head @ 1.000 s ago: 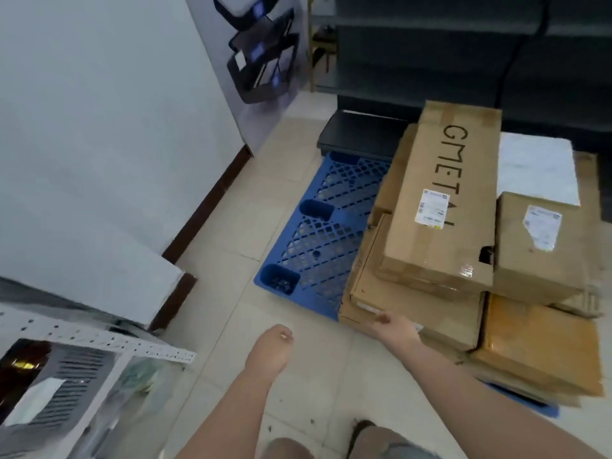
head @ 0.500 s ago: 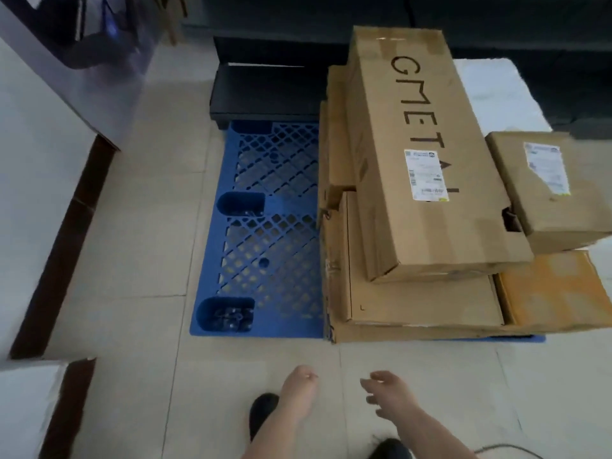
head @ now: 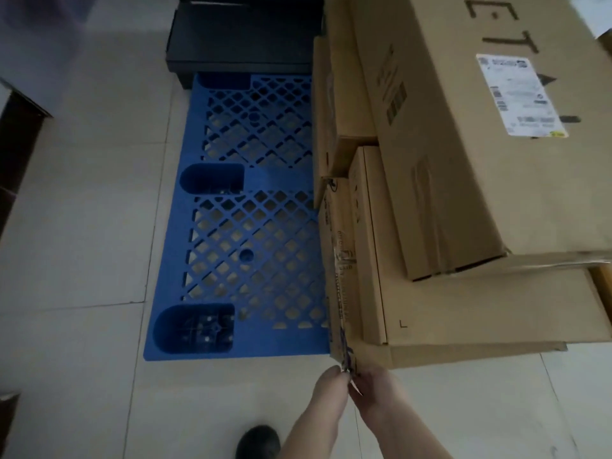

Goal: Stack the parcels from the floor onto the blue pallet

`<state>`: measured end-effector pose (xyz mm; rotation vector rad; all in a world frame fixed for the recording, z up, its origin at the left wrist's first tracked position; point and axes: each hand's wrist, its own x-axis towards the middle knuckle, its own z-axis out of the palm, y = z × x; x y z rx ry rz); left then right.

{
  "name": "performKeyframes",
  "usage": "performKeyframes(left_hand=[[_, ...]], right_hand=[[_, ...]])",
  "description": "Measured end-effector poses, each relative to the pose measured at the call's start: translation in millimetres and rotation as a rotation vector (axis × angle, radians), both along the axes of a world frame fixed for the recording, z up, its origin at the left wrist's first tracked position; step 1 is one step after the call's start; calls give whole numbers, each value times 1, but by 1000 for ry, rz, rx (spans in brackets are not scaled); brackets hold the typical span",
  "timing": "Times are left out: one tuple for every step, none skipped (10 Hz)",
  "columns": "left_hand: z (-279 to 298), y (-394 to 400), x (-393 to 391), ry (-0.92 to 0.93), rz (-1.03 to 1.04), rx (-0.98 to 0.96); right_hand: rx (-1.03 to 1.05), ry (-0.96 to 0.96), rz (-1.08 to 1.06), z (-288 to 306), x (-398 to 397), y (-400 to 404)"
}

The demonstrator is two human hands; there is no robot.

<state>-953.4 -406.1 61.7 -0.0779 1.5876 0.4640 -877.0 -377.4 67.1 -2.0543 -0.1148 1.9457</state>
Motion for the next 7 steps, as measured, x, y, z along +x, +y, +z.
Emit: performKeyframes(left_hand=[[-9,11,2,-88,173,3],[-12,18,-5,-46,184,10],[-11,21,-7,-53,119,21],[-10,21,-13,-72,62,50],[1,18,-15,-39,-28,105],[17,9,-13,1,-129,178],[60,0,-23,118,-215,207]], right_hand=[[-1,-10,-83,-14,-6,-3],[15,-46,-77,-9,-12,2],[-19,-57,-102,-9,-11,7],[-7,-50,-122,-11,-13,10],[-9,-44,-61,-5,-14,12],[-6,-106,62,8,-11,10],[25,-258,260,41,-11,16]])
